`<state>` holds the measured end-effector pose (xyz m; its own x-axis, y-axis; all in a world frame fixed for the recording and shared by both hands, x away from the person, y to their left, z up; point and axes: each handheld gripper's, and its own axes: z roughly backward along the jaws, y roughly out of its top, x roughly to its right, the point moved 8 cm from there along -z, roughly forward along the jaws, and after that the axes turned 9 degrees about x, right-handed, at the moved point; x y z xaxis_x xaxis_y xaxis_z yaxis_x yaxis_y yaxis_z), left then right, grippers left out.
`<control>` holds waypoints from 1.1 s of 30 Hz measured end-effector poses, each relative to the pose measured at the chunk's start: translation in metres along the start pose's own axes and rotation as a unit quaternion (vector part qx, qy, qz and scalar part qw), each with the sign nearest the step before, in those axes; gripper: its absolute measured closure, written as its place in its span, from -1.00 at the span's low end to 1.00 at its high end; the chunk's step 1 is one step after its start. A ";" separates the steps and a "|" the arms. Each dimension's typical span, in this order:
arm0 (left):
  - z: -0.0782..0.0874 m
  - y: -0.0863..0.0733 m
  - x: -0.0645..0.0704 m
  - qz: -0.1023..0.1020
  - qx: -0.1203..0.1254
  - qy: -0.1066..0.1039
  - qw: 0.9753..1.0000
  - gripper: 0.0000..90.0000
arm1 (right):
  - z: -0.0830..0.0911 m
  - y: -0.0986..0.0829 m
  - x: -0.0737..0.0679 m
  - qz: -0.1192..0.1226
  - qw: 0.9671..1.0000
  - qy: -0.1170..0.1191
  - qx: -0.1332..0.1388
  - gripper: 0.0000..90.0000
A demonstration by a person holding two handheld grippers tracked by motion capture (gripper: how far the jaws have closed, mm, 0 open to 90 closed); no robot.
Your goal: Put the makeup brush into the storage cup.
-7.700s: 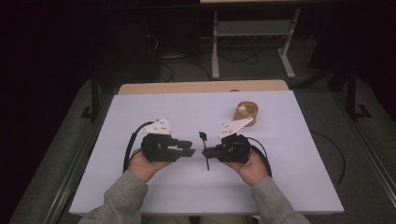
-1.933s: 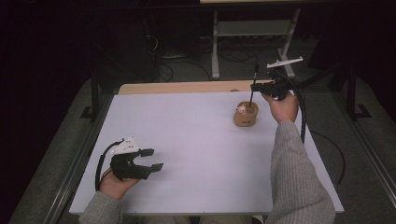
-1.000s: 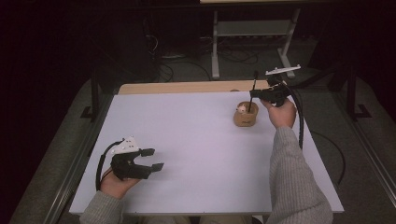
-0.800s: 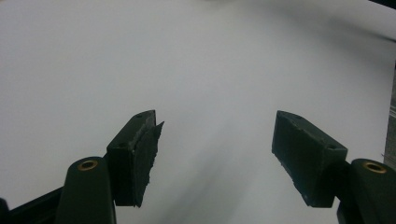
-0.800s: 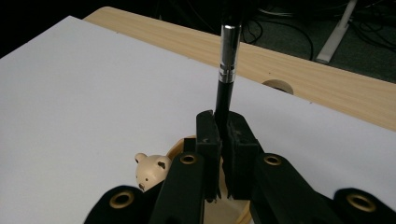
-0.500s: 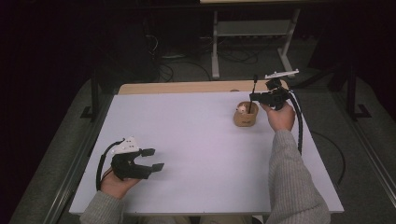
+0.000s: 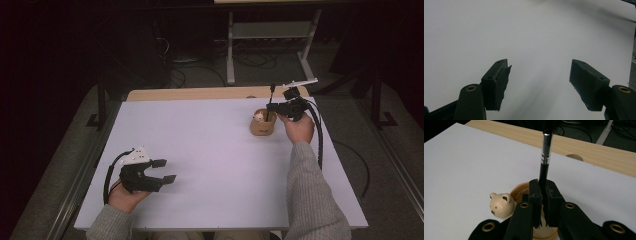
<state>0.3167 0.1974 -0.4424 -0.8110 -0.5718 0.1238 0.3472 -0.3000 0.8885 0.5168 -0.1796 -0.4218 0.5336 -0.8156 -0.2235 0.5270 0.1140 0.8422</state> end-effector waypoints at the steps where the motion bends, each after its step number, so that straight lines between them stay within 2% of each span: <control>1: 0.000 0.000 0.000 0.000 0.000 0.000 1.000 -0.31 | 0.000 0.000 0.000 0.000 1.000 0.000 0.000 0.87; 14: -0.001 0.000 0.001 0.000 0.000 -0.002 1.000 -0.31 | -0.002 -0.008 0.002 -0.006 1.000 0.000 -0.002 0.86; 18: -0.001 0.000 0.001 -0.002 -0.001 -0.003 1.000 -0.31 | 0.000 -0.008 0.005 -0.008 1.000 -0.006 0.002 0.73; 33: -0.003 0.000 0.003 0.002 -0.001 -0.005 1.000 -0.31 | 0.011 -0.009 0.004 -0.006 1.000 -0.007 0.012 0.53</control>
<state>0.3161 0.1935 -0.4433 -0.8138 -0.5659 0.1321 0.3514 -0.2982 0.8875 0.5069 -0.1899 -0.4249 0.5187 -0.8242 -0.2273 0.5172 0.0909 0.8510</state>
